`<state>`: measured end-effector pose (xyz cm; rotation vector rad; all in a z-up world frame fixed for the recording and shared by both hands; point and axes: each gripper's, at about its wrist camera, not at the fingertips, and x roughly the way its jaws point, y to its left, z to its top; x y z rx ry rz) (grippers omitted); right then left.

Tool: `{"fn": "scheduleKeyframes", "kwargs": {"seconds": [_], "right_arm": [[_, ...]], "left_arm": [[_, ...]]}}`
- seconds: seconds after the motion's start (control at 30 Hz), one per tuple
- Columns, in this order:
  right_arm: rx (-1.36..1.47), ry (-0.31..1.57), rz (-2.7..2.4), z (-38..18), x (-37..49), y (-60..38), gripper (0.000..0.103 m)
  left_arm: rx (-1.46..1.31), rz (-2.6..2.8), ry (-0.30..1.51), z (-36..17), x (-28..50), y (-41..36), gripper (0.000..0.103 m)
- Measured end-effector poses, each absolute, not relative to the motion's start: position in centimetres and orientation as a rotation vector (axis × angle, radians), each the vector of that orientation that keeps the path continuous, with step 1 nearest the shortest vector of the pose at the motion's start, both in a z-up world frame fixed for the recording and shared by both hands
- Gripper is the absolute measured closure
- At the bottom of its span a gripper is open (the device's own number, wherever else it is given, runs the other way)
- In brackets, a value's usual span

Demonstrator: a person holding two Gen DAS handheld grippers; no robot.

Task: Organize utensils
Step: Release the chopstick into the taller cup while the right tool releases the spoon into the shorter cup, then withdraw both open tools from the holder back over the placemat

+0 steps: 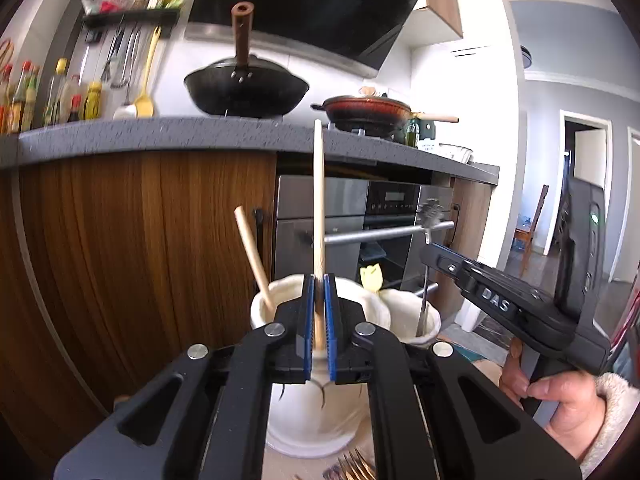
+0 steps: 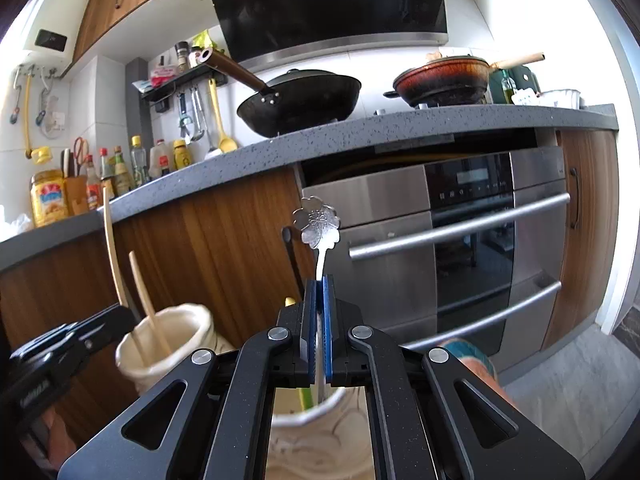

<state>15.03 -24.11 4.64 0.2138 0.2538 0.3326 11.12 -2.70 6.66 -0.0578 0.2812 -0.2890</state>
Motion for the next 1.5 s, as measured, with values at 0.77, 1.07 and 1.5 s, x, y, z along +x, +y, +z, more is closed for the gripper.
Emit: {"fn": "scheduleKeyframes", "kwargs": {"seconds": [0.77,1.07,1.5], "right_arm": [[0.203,0.3,0.332,3.6,13.4,-24.2,0.084],[0.168,0.291,0.347,3.3,10.1,-23.9,0.04],[0.174,0.324,0.357,1.8,5.5,-24.4,0.005]], "left_arm": [[-0.087,-0.279,0.306,6.5,10.4,-1.4,0.07],[-0.092,-0.211,0.29,5.9,8.3,-0.3,0.039],[-0.119,-0.127,0.434,3.0,3.9,1.2,0.007]]}}
